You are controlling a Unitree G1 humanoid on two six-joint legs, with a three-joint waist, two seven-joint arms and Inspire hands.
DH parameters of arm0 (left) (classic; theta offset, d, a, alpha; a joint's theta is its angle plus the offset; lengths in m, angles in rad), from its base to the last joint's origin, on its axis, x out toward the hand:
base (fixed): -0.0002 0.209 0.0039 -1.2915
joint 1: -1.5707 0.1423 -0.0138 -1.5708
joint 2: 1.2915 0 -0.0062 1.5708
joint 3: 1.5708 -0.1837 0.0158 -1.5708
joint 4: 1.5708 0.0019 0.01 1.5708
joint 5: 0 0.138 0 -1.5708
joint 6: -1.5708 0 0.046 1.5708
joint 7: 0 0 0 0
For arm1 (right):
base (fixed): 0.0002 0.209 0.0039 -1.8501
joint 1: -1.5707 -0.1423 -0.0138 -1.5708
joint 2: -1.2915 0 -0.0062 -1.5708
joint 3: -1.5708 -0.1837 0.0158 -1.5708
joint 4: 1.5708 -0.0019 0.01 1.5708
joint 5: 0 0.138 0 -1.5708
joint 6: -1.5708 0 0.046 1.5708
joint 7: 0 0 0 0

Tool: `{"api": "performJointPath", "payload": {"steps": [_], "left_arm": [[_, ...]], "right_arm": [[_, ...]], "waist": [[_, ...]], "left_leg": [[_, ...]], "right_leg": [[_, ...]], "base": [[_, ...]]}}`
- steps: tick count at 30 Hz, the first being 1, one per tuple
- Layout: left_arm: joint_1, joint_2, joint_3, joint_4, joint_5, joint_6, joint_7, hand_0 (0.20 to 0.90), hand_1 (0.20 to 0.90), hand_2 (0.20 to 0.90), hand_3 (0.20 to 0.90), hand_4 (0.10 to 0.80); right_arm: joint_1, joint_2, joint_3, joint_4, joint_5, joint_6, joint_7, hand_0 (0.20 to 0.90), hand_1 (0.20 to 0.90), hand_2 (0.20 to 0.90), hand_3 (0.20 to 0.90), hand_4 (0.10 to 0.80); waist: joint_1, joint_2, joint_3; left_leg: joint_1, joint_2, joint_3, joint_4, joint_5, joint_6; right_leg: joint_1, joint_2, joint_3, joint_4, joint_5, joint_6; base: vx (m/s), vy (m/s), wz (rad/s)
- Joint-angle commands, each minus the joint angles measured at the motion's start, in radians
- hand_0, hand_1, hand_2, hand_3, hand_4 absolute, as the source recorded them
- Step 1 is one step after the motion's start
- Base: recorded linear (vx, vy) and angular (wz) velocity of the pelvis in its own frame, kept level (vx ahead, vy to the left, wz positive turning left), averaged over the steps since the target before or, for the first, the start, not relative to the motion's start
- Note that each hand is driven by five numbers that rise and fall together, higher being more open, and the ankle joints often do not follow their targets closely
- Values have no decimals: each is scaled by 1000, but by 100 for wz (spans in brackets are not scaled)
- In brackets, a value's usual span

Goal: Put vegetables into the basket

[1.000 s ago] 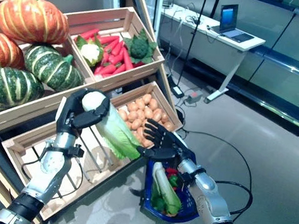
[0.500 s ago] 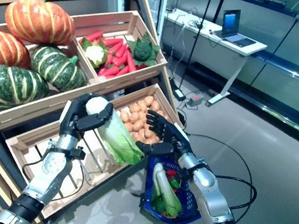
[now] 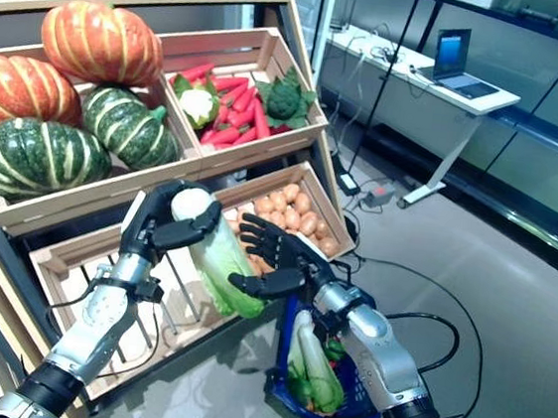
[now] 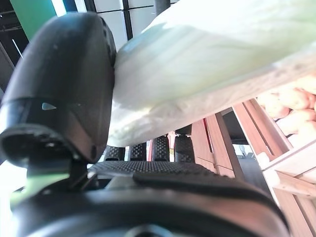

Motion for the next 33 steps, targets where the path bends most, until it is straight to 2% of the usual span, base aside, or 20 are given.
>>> {"api": "performJointPath", "payload": {"steps": [1, 9, 12, 16, 24, 30, 33], "left_arm": [[-139, -3, -19, -54, 25, -103, -39, 300, 300, 300, 300, 400], [-153, -8, -66, -55, -3, -106, -83, 300, 300, 300, 300, 400], [-156, -16, -88, -58, -21, -111, -109, 300, 300, 300, 300, 400], [-161, -25, -118, -56, -54, -105, -157, 300, 300, 300, 300, 400], [-163, -26, -165, -64, -104, -104, -236, 300, 300, 300, 300, 400], [-170, -28, -188, -77, -121, -111, -248, 300, 300, 300, 300, 400], [-180, -31, -199, -75, -127, -113, -243, 300, 300, 300, 300, 400]], "right_arm": [[-127, 58, 9, -16, 151, -8, 89, 900, 900, 900, 900, 800], [-152, 102, 54, 116, 187, 37, 63, 900, 900, 900, 900, 800], [-171, 132, 73, 181, 257, 89, 91, 900, 900, 900, 900, 800], [-196, 168, 78, 276, 301, 118, 104, 900, 900, 900, 900, 800], [-263, 193, 81, 401, 355, 213, 163, 900, 900, 900, 900, 800], [-296, 185, 94, 485, 239, 203, 130, 900, 900, 900, 900, 800], [-314, 185, 107, 528, 229, 228, 158, 900, 900, 900, 900, 800]], "waist": [[8, -7, -45], [19, -10, -46], [27, -11, -47], [40, -12, -50], [59, -16, -63], [65, -19, -69], [67, -19, -69]], "left_leg": [[64, -4, -7, 1, -119, 5], [63, -3, -15, 1, -119, 4], [66, -2, -17, 1, -119, 4], [67, 0, -23, 1, -120, 3], [66, 0, -38, 1, -124, 3], [53, -2, -37, 1, -109, 9], [50, -2, -40, 1, -108, 10]], "right_leg": [[-56, 18, 24, -20, 87, -57], [-55, 16, 20, -20, 88, -58], [-51, 16, 15, -20, 87, -59], [-46, 16, 7, -20, 85, -60], [-41, 15, -2, -20, 82, -61], [-53, 10, -7, -20, 93, -68], [-55, 11, -5, -20, 94, -69]], "base": [[0, 0, 0], [0, 0, 0], [0, 0, 0], [5, -5, 4], [13, -2, 9], [-21, -1, 2], [-8, -1, 4]]}}
